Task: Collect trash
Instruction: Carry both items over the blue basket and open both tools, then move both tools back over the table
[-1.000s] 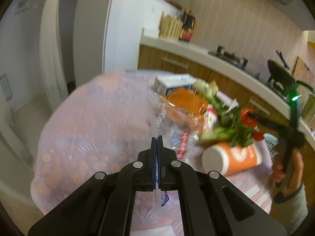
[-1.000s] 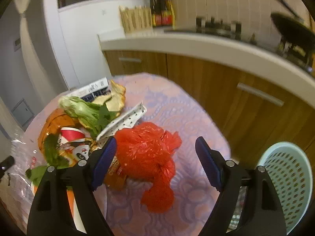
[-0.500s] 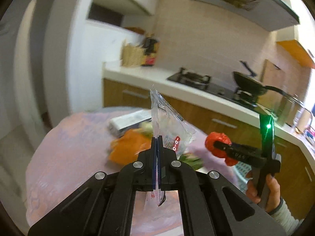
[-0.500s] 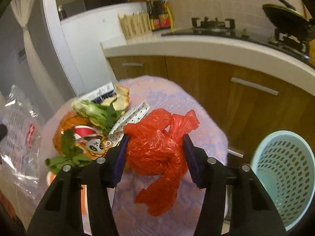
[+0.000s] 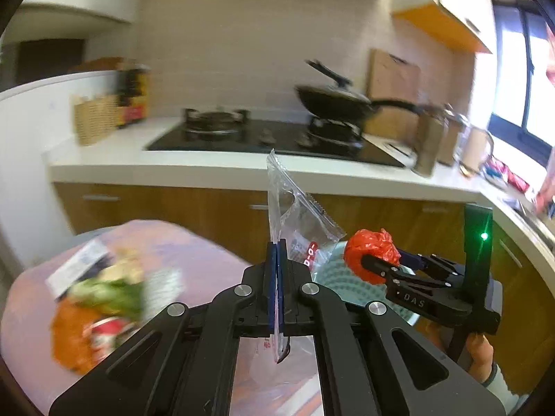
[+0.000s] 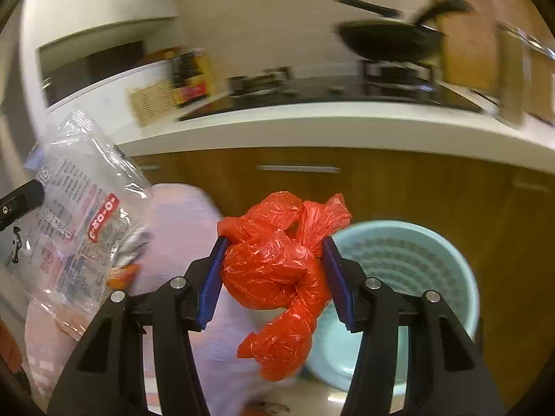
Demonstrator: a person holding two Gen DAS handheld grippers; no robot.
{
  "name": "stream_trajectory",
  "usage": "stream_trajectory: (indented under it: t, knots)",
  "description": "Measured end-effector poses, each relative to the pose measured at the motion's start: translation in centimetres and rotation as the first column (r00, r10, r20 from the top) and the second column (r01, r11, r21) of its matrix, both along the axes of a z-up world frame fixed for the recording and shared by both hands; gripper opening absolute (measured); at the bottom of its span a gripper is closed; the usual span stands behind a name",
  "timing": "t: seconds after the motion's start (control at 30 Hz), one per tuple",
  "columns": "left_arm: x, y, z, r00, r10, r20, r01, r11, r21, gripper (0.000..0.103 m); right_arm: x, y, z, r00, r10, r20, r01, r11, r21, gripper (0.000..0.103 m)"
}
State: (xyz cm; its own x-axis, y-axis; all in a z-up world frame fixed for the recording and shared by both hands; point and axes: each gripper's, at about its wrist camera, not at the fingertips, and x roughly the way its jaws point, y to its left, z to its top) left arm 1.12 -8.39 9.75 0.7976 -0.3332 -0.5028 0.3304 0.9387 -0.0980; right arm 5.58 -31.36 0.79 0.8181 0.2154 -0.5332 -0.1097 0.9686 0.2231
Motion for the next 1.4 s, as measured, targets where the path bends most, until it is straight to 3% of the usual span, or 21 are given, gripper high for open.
stream_trajectory:
  t: [0.3,0.57,0.8,0.9,0.97,1.07,1.27,1.4]
  knots:
    - [6.5,-10.4,-3.9,0.986,-0.137,-0.093,0.141,0.989,0.042,0.0,0.4,-7.0,-3.4,0.983,-0.165,-0.076,0.166,0.986,0.013,0.051]
    - [10.8,-14.3,-9.3,0.962,-0.151,-0.226,0.166,0.985,0.047,0.0,2.9,-8.8,-7.2,0.959,-0.176,-0.222,0.191,0.98,0.05,0.054]
    - [12.5,-15.7,-12.1,0.944,-0.154,-0.291,0.178,0.983,0.055,0.0,4.4,-9.6,-8.7,0.947,-0.168,-0.274,0.201,0.974,0.099,0.062]
    - [12.7,-16.1,-12.4,0.941,-0.16,-0.299,0.186,0.98,0.063,0.007,4.6,-9.9,-8.4,0.947,-0.172,-0.271,0.206,0.973,0.102,0.064]
    - [12.7,-16.0,-12.6,0.939,-0.162,-0.305,0.189,0.98,0.062,0.022,4.4,-10.0,-8.3,0.948,-0.176,-0.266,0.208,0.973,0.1,0.064]
    - [12.3,-15.8,-12.7,0.939,-0.161,-0.303,0.189,0.98,0.066,0.032,4.2,-10.2,-8.0,0.949,-0.178,-0.26,0.211,0.972,0.105,0.064]
    - [10.8,-13.9,-10.7,0.949,-0.152,-0.277,0.17,0.985,0.041,0.041,3.1,-9.9,-6.9,0.956,-0.175,-0.234,0.204,0.973,0.105,0.064]
    - [8.2,-11.8,-7.9,0.967,-0.143,-0.21,0.152,0.988,0.026,0.044,2.0,-9.0,-5.2,0.969,-0.153,-0.195,0.177,0.978,0.11,0.064]
